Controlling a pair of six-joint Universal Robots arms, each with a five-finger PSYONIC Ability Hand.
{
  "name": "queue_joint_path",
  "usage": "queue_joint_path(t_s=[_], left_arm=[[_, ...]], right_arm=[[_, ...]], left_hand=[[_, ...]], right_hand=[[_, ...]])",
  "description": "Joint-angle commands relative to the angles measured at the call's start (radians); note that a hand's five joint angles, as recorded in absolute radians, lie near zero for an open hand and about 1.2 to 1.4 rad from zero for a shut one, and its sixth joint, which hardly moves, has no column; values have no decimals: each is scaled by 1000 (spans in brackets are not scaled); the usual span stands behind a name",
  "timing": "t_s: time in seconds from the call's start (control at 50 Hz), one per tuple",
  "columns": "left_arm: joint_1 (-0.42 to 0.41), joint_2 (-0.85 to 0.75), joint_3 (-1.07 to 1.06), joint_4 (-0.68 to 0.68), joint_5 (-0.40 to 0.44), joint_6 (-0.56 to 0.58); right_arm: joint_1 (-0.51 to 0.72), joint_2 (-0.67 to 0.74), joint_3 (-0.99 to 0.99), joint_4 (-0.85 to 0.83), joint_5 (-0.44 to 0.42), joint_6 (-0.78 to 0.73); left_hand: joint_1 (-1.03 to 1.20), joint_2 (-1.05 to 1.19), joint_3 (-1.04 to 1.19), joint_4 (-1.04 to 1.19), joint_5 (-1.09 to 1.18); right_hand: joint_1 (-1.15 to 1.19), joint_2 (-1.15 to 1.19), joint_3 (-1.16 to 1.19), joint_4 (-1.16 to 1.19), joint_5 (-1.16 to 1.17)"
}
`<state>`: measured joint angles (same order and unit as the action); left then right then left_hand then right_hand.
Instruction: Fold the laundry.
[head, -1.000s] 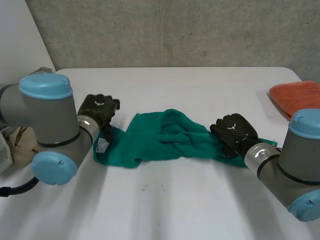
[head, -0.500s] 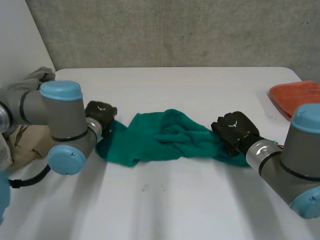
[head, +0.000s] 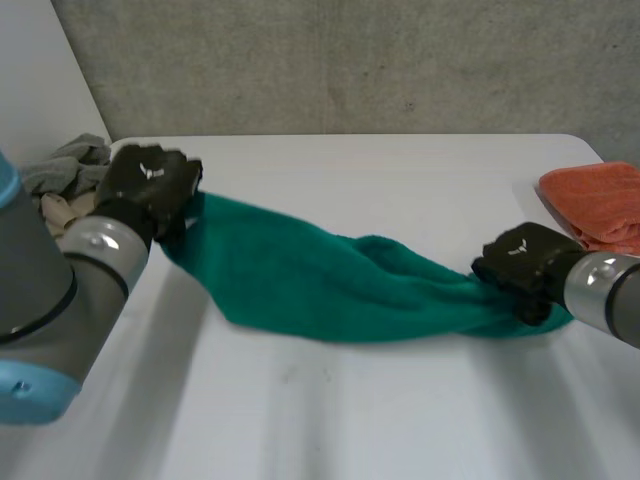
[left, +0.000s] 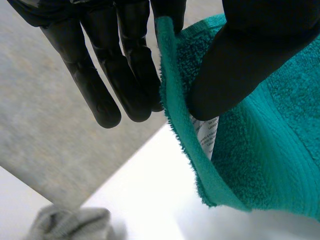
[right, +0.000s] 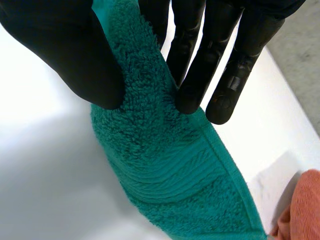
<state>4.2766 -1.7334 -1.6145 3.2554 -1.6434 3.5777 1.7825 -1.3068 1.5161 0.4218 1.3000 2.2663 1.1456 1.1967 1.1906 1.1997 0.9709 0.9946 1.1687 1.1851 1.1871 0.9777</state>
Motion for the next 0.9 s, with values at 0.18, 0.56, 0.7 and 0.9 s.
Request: queue_joint_path(t_s=[0.18, 0.56, 0.7, 0.9], left_arm=[[-7, -256, 97, 87, 33, 12], [6, -290, 567, 426, 28, 29], [6, -295, 297, 454, 28, 12], [5, -304, 73, 454, 33, -16]], right_arm=[[-25, 149, -108, -188, 22, -64], [29, 147, -353, -908, 133, 145], [57, 205, -225, -888, 127, 147], [64, 307, 5, -856, 127, 153]], left_hand=[[251, 200, 206, 197, 251], [251, 200, 206, 197, 251], [251, 200, 206, 197, 251], [251, 200, 206, 197, 251]], right_hand=[[402, 228, 211, 209, 244], [402, 228, 211, 209, 244], [402, 228, 211, 209, 244], [382, 208, 192, 190, 225]])
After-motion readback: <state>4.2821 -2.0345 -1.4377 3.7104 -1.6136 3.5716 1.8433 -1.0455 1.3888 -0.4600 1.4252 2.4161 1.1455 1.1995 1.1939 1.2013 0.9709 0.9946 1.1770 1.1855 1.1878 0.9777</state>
